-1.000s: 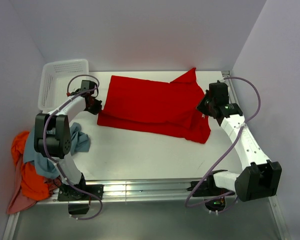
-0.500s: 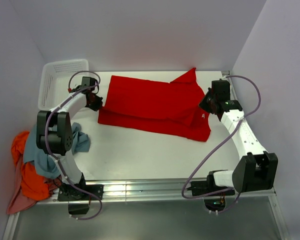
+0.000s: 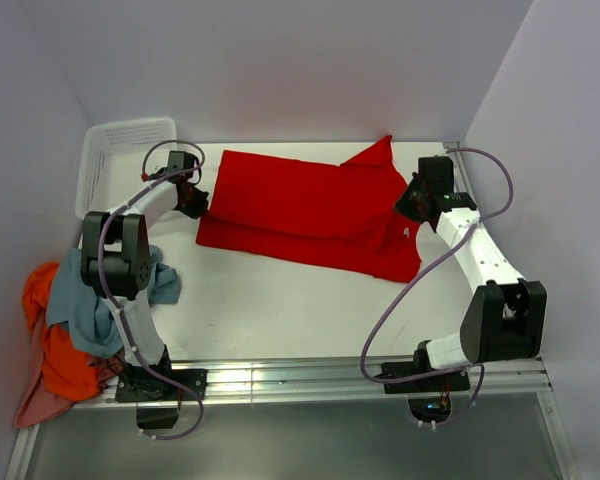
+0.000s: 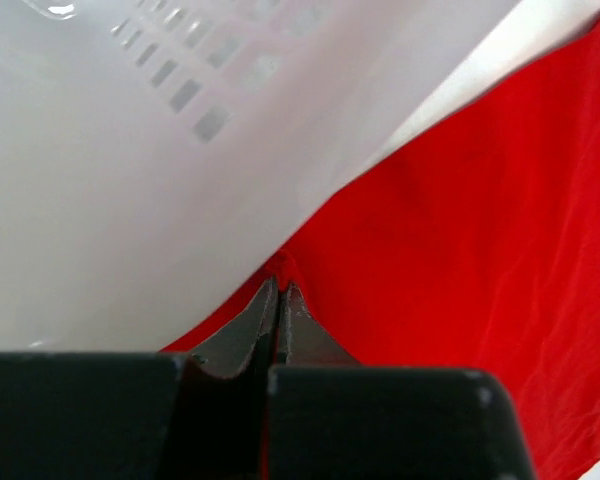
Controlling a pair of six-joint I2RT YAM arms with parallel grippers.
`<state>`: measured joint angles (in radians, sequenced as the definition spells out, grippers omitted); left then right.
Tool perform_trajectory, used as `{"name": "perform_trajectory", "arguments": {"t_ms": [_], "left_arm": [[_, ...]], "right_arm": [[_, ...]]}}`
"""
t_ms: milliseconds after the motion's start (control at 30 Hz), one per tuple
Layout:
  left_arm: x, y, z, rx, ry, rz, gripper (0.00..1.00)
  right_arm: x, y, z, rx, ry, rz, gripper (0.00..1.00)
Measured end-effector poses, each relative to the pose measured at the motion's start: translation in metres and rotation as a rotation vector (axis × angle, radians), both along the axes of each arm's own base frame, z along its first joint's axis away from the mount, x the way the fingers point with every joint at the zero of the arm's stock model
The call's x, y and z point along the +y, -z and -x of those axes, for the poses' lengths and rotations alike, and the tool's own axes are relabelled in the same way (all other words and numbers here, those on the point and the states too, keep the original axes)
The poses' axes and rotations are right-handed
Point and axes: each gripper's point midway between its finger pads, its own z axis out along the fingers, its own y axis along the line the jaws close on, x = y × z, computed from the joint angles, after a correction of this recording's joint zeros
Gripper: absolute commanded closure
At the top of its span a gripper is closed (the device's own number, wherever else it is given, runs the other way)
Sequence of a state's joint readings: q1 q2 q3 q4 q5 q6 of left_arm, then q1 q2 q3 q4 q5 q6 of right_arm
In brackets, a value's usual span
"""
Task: Roll the t-shirts
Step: Fold the tshirt
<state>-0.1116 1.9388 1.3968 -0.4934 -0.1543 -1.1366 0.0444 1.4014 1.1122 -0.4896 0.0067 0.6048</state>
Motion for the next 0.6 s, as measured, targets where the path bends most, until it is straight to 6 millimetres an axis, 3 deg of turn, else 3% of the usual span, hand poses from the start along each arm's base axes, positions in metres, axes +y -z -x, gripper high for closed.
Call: {"name": "perform_trajectory", "arguments": {"t_ms": [233,600], "left_arm": [[-0.001,-0.002,-0.005,-0.017,0.015,0.000,0.90],[-0.003,-0.008,-0.015,-0.061,0.048,-0.011,0.82]], "right_arm": [[-0.002,0.004,-0.008,0.001,0.010,-0.003,1.00],[-0.003,0.011,-0.037,0.014,0.030,-0.015,1.00]]}}
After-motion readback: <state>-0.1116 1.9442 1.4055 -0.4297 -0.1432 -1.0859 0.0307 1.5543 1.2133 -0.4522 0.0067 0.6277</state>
